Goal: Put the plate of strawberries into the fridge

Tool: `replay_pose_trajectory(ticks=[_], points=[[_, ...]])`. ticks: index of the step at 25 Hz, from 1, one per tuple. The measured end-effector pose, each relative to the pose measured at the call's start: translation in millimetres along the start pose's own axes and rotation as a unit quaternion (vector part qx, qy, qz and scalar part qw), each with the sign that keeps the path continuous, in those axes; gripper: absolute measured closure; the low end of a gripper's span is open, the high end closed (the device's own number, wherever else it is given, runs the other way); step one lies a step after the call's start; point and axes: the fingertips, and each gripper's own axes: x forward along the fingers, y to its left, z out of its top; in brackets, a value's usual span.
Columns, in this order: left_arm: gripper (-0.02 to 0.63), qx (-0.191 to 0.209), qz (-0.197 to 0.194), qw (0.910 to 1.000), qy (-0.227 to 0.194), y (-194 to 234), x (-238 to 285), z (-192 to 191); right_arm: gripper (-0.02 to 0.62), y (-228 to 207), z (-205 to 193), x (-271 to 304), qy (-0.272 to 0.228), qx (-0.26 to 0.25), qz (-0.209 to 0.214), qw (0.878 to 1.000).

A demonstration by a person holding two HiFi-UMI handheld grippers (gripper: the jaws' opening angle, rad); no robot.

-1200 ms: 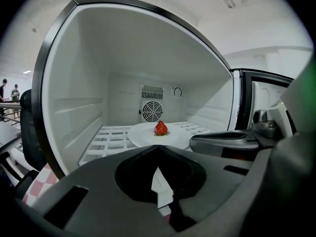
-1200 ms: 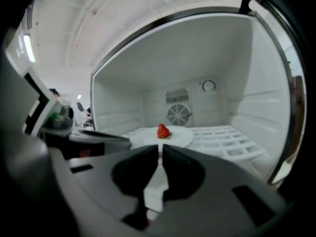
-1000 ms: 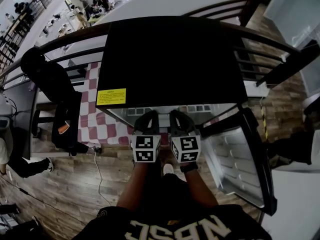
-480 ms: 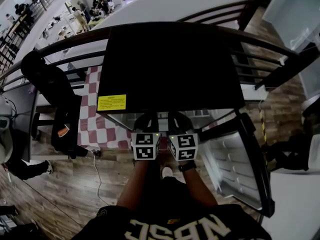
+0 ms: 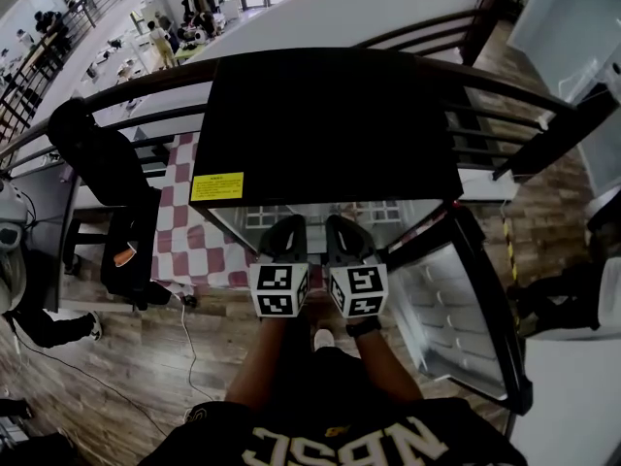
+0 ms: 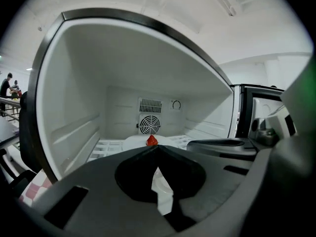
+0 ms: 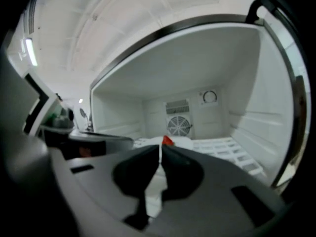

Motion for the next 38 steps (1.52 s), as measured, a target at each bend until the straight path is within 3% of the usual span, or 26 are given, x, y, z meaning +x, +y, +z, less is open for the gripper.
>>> replay_pose_trajectory(ticks=[13, 38], points=[[0.585, 0.000, 0.008, 0.9971, -0.076, -30, -63, 33, 0.568, 21, 31, -65, -0.062, -0.012, 0.013, 0.998], [0.586, 0.000, 0.012, 0.9934, -0.114, -58, -117, 27, 0.574, 32, 28, -119, -0.088, -0.024, -0.007, 0.996]])
